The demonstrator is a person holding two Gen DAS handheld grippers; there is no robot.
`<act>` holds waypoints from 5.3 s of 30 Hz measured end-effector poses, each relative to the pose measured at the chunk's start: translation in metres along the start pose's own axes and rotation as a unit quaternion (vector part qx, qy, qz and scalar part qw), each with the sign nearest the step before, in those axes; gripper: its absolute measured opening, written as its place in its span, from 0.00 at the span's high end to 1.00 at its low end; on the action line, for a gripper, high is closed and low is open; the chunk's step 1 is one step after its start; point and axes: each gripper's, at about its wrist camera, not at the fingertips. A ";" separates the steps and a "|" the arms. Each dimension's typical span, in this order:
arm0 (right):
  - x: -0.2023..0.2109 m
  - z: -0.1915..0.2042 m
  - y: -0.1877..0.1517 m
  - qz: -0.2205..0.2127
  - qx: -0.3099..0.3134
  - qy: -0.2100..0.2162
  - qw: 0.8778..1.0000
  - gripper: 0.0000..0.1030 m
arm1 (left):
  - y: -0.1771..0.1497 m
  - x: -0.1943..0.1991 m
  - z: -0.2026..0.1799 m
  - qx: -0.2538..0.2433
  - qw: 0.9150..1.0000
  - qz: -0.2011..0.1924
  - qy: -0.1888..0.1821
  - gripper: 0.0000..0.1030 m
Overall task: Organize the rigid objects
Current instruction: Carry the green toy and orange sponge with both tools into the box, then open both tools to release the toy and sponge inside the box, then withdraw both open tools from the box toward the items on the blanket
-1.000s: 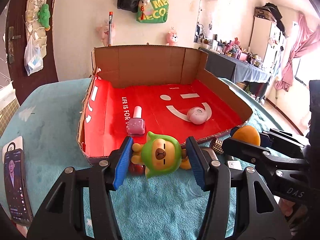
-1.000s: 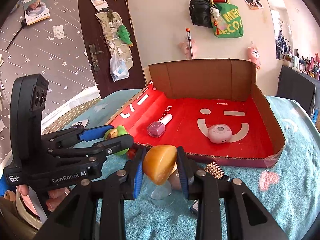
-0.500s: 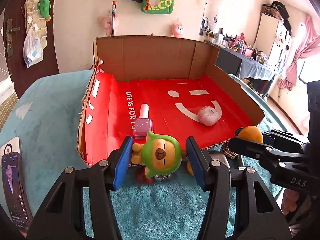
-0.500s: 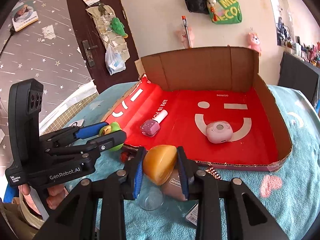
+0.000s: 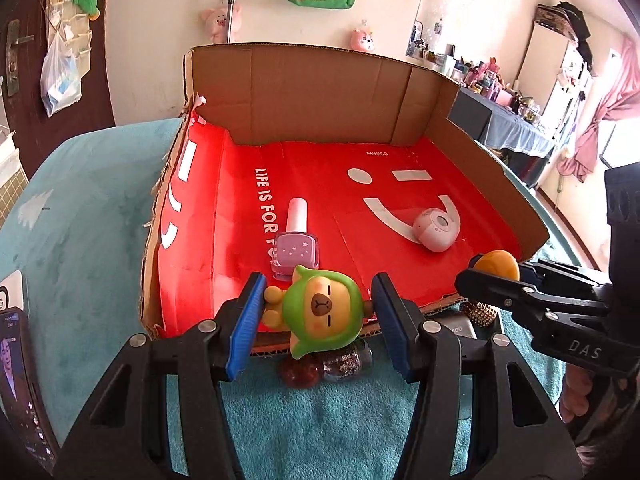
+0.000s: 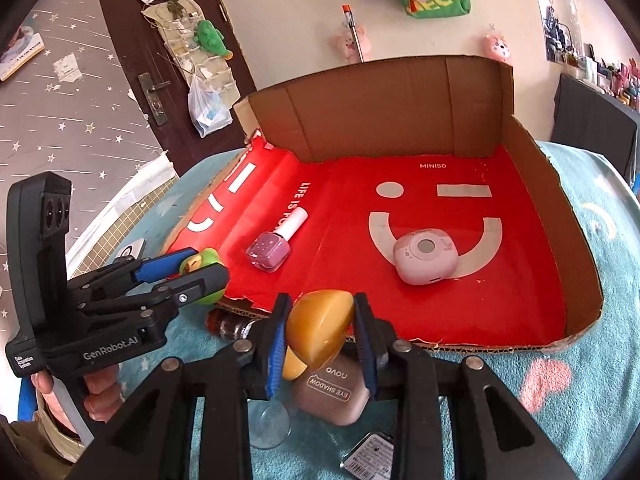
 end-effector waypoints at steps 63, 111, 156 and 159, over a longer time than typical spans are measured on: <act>-0.070 -0.048 0.030 0.029 -0.038 -0.097 0.994 0.79 | 0.019 -0.081 0.008 0.007 0.998 0.038 0.043 0.47; -0.012 -0.026 0.022 -0.043 -0.031 -0.065 0.996 0.35 | 0.015 -0.029 -0.009 -0.028 0.998 -0.023 0.053 0.10; 0.087 0.013 -0.044 -0.169 -0.017 -0.045 0.984 0.00 | -0.041 0.051 -0.033 -0.043 0.994 -0.091 0.047 0.00; 0.089 0.012 -0.049 -0.170 -0.021 -0.045 0.984 0.00 | -0.045 0.053 -0.034 -0.043 0.993 -0.096 0.055 0.00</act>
Point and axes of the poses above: each gripper's, at about its wrist camera, not at the fingertips, and x roughly against the way its jaws point, z to its left, y to its top, and after that the axes turned 3 degrees about -y, right-handed
